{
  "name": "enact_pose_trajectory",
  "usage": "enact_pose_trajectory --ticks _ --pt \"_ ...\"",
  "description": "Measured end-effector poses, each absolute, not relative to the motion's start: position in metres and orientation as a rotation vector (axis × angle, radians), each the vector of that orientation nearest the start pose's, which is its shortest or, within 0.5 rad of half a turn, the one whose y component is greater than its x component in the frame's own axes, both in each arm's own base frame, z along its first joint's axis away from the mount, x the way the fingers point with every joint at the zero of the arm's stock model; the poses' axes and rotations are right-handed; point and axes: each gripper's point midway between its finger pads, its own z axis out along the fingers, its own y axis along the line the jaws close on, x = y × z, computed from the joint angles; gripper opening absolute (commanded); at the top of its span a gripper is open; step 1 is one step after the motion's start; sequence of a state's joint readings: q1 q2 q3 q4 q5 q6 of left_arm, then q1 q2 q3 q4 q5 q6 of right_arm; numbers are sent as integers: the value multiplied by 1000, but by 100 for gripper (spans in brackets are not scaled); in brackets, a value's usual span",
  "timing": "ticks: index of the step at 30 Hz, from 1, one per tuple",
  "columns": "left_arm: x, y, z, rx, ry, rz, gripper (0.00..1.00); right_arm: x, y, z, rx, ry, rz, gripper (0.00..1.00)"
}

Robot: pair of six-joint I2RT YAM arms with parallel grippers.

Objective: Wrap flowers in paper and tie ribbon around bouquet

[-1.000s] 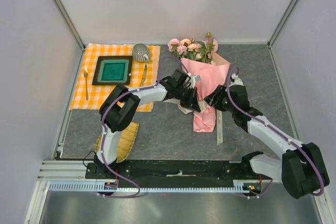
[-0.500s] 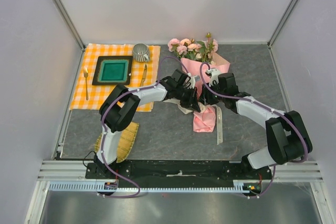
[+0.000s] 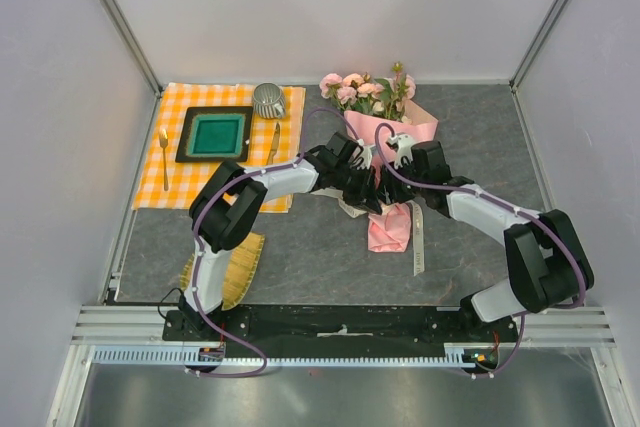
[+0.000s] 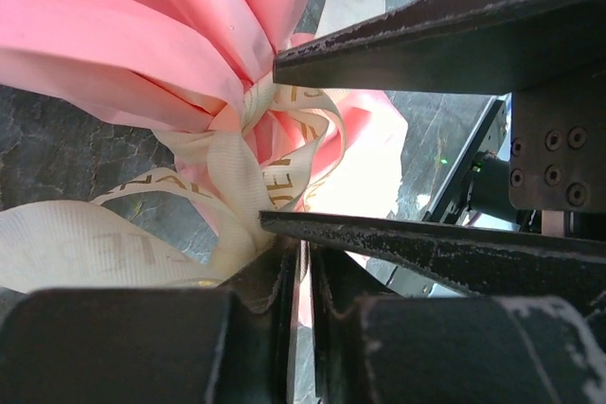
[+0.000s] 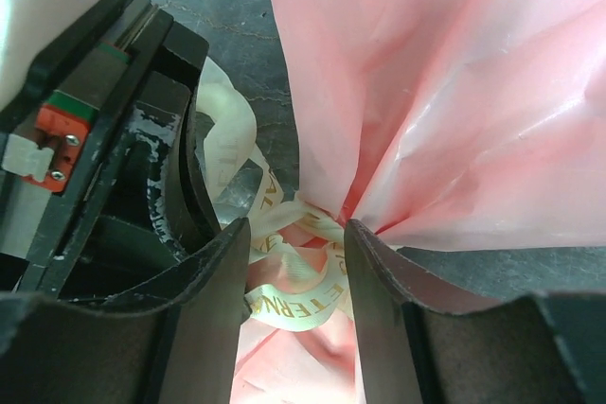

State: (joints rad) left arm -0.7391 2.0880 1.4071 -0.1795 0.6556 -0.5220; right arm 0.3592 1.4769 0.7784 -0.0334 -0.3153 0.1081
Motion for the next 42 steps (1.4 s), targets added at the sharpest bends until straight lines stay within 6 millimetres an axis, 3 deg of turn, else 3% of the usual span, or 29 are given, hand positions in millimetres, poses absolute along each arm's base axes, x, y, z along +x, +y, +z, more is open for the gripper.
enact_pose_trajectory --ticks 2,3,9,18,23,26,29,32,35,37,38,39,42 --pt "273 -416 60 618 2592 -1304 19 327 186 74 -463 2288 583 47" --pt "273 -416 60 617 2593 -1304 22 327 187 74 -466 2287 575 40" --pt "275 -416 66 616 2574 -1314 29 324 190 80 -480 2268 572 29" --pt "283 -409 84 578 2530 -1380 30 323 189 78 -482 2275 564 44" --pt "281 -406 81 558 2541 -1399 30 321 191 78 -491 2278 558 41" --pt "279 -406 80 557 2544 -1410 30 319 193 76 -499 2285 562 35" --pt "278 -407 81 562 2537 -1424 30 317 194 73 -507 2295 560 22" --pt "278 -407 81 558 2534 -1429 30 316 193 72 -510 2300 557 1" --pt "278 -407 80 551 2533 -1435 31 316 193 72 -503 2303 559 0" --pt "278 -406 81 536 2533 -1438 34 316 193 72 -497 2303 556 0" --pt "279 -404 82 522 2533 -1441 38 317 192 73 -487 2304 553 0" --pt "278 -402 84 512 2527 -1446 50 318 192 74 -472 2304 547 0" --pt "277 -387 96 428 2514 -1461 59 321 190 84 -406 2276 541 0"
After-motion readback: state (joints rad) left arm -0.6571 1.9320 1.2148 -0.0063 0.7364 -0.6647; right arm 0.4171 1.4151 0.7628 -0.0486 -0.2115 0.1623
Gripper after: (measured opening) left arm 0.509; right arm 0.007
